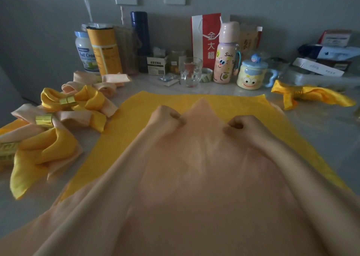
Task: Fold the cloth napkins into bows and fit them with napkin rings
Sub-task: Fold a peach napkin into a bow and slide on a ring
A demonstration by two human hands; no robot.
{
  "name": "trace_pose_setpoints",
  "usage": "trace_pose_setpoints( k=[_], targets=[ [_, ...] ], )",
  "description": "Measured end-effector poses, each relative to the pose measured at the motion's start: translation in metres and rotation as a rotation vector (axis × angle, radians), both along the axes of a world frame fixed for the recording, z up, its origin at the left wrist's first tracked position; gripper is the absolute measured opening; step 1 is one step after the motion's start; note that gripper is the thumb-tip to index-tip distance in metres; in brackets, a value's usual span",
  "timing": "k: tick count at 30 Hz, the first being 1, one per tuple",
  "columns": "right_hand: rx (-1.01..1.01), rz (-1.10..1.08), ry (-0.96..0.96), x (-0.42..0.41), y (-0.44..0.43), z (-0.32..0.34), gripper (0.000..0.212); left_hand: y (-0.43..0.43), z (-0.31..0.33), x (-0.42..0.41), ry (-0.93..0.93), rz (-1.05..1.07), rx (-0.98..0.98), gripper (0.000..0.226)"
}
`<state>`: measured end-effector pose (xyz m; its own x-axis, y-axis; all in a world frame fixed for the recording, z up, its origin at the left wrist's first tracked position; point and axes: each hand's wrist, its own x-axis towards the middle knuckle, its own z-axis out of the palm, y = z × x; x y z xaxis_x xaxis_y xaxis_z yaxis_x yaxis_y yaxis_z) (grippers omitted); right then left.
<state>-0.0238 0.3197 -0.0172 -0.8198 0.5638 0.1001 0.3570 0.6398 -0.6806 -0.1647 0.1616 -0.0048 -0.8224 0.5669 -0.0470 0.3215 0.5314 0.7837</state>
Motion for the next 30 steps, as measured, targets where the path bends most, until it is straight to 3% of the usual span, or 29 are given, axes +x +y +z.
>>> trace_pose_setpoints(
  k=[5,8,10,11,13,16,20,25,29,30],
  targets=[
    [0.004,0.003,-0.083,-0.007,0.004,0.009,0.014,0.005,0.008,-0.001,-0.105,-0.001,-0.068,0.017],
    [0.031,-0.004,-0.234,-0.009,0.002,0.016,0.024,0.007,0.017,0.002,-0.161,-0.039,-0.192,0.035],
    [0.0,0.023,-0.284,-0.008,0.001,0.02,0.017,0.006,0.023,0.006,-0.153,-0.101,-0.32,0.044],
    [-0.013,0.022,-0.294,-0.007,-0.001,0.019,0.01,0.005,0.024,0.007,-0.159,-0.127,-0.358,0.044],
    [-0.043,0.014,-0.278,-0.006,-0.002,0.02,0.016,0.006,0.028,0.006,-0.187,-0.163,-0.38,0.039],
    [-0.116,-0.022,-0.198,-0.008,-0.004,0.019,0.013,0.008,0.025,0.0,-0.168,-0.074,-0.318,0.019],
    [-0.084,-0.05,-0.149,-0.013,-0.003,0.013,0.031,0.01,0.015,-0.007,-0.152,-0.008,-0.185,0.024],
    [0.01,-0.059,-0.054,-0.009,-0.003,-0.002,0.025,0.01,0.004,-0.005,-0.04,-0.063,-0.126,0.019],
    [0.029,-0.034,0.006,-0.007,-0.004,-0.004,0.004,0.005,0.003,0.0,0.105,-0.108,-0.065,0.014],
    [0.007,-0.019,0.024,-0.007,-0.003,-0.004,0.011,0.003,0.004,0.002,0.131,-0.123,-0.047,0.013]
  ],
)
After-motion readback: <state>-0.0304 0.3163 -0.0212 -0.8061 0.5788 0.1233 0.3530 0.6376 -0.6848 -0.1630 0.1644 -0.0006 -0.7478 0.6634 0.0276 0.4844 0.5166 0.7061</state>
